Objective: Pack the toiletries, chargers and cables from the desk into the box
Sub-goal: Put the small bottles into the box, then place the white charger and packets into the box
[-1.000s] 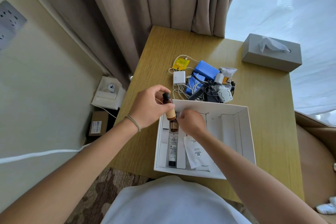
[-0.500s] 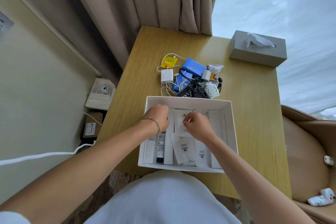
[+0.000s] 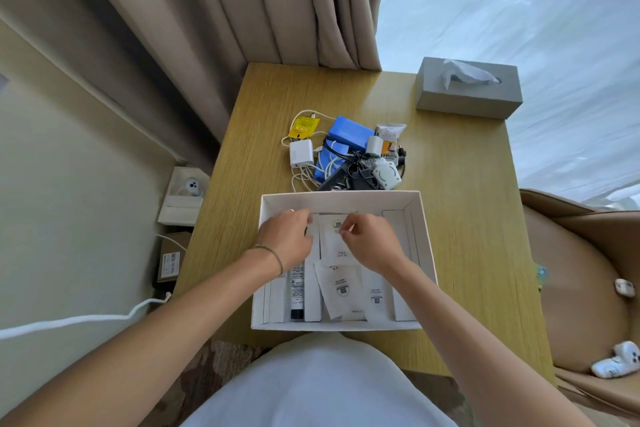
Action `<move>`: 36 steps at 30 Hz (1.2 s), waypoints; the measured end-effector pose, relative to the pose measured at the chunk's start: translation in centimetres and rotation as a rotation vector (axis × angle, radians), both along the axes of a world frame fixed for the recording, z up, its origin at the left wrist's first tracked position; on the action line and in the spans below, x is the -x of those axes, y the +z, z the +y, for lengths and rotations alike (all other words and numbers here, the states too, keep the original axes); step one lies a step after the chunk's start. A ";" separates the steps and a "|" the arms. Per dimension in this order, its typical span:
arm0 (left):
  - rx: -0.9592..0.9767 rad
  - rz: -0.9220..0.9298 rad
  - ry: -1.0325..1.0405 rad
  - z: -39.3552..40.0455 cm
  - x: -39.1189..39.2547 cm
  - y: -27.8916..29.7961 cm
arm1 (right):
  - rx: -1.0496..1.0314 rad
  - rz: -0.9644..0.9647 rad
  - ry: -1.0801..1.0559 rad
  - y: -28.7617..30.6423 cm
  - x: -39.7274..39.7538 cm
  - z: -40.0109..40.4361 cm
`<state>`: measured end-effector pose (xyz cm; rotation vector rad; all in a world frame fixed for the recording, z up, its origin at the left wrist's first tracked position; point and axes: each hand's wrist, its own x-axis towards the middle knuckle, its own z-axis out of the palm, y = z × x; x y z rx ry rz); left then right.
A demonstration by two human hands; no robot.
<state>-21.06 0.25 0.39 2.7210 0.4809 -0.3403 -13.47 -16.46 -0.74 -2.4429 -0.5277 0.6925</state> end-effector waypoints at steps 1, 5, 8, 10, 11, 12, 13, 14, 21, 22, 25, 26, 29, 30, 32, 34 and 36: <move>0.011 -0.043 -0.013 -0.2 0.0 0.5 | -0.012 -0.023 -0.001 0.5 -0.2 0.1; 0.054 -0.218 -0.058 -0.9 -0.7 3.4 | -0.055 -0.096 -0.020 2.7 -1.5 0.4; 0.082 -0.293 -0.063 -1.3 -2.3 5.1 | -0.065 -0.162 -0.050 4.6 -3.2 0.5; 0.091 -0.305 -0.073 -1.5 -3.7 5.9 | -0.074 -0.199 -0.095 5.5 -4.9 0.3; 0.095 -0.305 -0.076 -1.6 -4.5 6.2 | -0.070 -0.206 -0.120 5.8 -5.9 0.1; 0.098 -0.302 -0.080 -1.7 -5.3 6.4 | -0.056 -0.209 -0.142 6.0 -6.9 -0.1; 0.101 -0.298 -0.083 -1.8 -6.1 6.6 | -0.033 -0.209 -0.159 6.0 -7.9 -0.3; 0.105 -0.294 -0.084 -1.8 -6.9 6.7 | -0.002 -0.205 -0.171 5.9 -9.0 -0.4; 0.083 -0.188 -0.086 -2.1 -10.4 6.0 | 0.197 -0.153 -0.136 3.0 -15.3 -1.3; 0.073 -0.174 -0.093 -2.1 -10.6 5.8 | 0.220 -0.148 -0.123 2.4 -15.9 -1.3; 0.060 -0.157 -0.106 -1.7 -10.9 5.0 | 0.283 -0.109 -0.065 0.5 -17.3 -1.0; 0.058 -0.154 -0.109 -1.6 -11.0 4.8 | 0.308 -0.099 -0.036 0.0 -17.5 -0.9; 0.045 -0.123 -0.108 -1.2 -11.3 4.4 | 0.342 -0.081 0.023 -1.2 -18.1 -0.3; 0.043 -0.112 -0.100 -1.1 -11.4 4.2 | 0.333 -0.071 0.027 -1.6 -18.2 -0.1; 0.040 -0.094 -0.090 -1.0 -11.8 3.8 | 0.317 -0.050 0.032 -2.2 -18.4 0.1; 0.035 -0.079 -0.088 -1.1 -12.2 3.4 | 0.299 -0.036 0.040 -2.8 -18.5 0.2; 0.032 -0.059 -0.086 -1.3 -12.9 3.1 | 0.261 -0.034 0.036 -3.2 -18.5 0.2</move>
